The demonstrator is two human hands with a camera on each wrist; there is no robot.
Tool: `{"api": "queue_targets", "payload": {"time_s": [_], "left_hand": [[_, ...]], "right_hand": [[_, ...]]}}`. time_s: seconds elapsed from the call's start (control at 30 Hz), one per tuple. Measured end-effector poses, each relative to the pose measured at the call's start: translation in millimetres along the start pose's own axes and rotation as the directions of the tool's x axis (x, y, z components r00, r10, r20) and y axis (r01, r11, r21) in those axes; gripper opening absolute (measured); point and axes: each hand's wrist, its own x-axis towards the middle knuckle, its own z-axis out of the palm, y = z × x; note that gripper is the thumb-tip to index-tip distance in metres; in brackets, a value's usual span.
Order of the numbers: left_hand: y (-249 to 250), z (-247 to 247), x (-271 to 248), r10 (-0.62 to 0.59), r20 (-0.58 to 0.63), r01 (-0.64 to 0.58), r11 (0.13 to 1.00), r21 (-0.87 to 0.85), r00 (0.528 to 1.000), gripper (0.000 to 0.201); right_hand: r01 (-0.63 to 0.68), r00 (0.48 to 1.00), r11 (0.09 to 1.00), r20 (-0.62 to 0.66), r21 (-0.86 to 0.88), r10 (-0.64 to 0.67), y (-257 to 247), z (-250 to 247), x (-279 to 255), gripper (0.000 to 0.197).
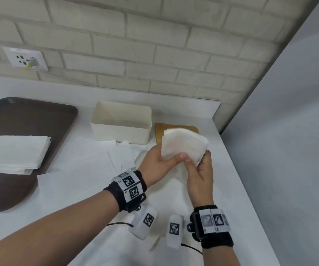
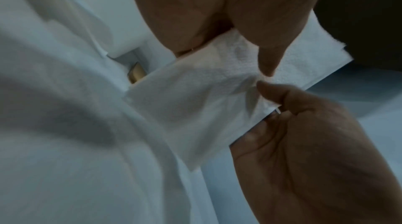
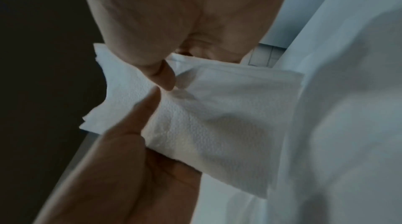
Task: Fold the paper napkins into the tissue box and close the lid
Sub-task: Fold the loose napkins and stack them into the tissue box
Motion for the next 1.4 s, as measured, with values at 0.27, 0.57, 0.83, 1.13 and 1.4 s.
{"api": "queue_targets", "payload": {"time_s": [0.27,0.57,0.83,1.13,1.4], "left_hand": [[-14.7,7.8,-4.9,-0.051,-0.041,0.05,0.998,-0.027,0.998,0.039],[-19.4,6.6,-6.8,-0.011,-0.063,0.01,1.0,-0.007,0.998,0.041],[22.8,-74.8,-20.1,-0.017,0.004,0.014,0.933,0.359,1.0,0.032],[5.7,-167.7,-110.9,-0.383,0.256,-0.077,0.424,0.903,0.888,0.119],[-15.6,-167.5,-111.8,-0.194,0.143,-0.063,0.368,0.928,0.97,0.031]], "right_hand": [[-0.077,0.996,0.99,0.038,-0.12,0.082,9.9,8.2,-12.5,0.044],[-0.116,0.992,0.987,0.041,-0.115,0.122,18.5,3.6,-16.4,0.044],[-0.071,0.997,0.968,-0.027,-0.241,0.067,7.3,-0.5,-3.4,0.008],[0.01,0.998,0.925,0.06,-0.38,0.014,-22.6,5.6,20.9,0.007],[0.184,0.972,0.876,0.217,-0.445,-0.094,-49.2,56.9,59.0,0.005]]}}
